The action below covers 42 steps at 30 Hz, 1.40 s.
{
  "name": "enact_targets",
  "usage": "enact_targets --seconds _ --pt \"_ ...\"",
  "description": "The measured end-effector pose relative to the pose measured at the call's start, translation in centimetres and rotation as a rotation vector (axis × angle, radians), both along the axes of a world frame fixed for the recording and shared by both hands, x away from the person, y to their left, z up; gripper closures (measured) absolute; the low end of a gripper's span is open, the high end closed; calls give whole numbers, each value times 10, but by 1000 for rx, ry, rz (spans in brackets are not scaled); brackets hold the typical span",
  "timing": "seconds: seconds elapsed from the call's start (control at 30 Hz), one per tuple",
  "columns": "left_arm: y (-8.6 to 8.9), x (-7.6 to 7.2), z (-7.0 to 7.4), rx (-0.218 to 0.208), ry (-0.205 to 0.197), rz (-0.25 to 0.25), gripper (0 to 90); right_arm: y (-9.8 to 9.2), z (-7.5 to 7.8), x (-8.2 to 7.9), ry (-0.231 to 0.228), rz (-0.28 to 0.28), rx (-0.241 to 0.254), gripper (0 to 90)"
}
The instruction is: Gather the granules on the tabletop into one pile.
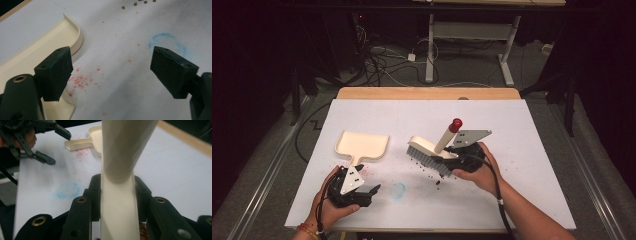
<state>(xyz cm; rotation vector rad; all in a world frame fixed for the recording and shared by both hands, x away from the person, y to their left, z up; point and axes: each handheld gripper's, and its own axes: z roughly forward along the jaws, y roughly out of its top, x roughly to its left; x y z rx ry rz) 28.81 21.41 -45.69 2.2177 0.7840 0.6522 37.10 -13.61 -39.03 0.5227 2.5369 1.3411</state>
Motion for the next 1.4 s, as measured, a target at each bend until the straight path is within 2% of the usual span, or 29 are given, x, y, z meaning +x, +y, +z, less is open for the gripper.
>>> enact_targets --seconds 0.07,0.23,0.33,0.43,0.63,0.7,0.97,1.17,1.4 --pt "0 0 1 -1 -1 -1 176 15 -5 -6 70 -43 24 671" --pt "-1 -1 0 2 -2 -9 176 44 -24 -13 179 -121 82 671" --pt "0 -1 0 7 1 -13 176 55 -37 -13 192 -179 96 672" --pt "1 -2 0 2 2 -12 176 57 -42 -9 177 -251 103 672" --pt "-1 -2 -2 27 7 -16 176 40 -50 4 216 -399 117 671" --pt "-2 -2 -1 31 4 -20 176 34 -53 4 233 -429 119 671" --pt "-3 -3 -1 28 6 -21 176 13 -56 -7 274 -459 119 670" --pt "-3 -3 -1 28 5 -26 176 4 -50 -11 270 -470 132 671" --pt "-5 -1 -1 30 9 -34 176 12 -40 -9 274 -441 178 671"
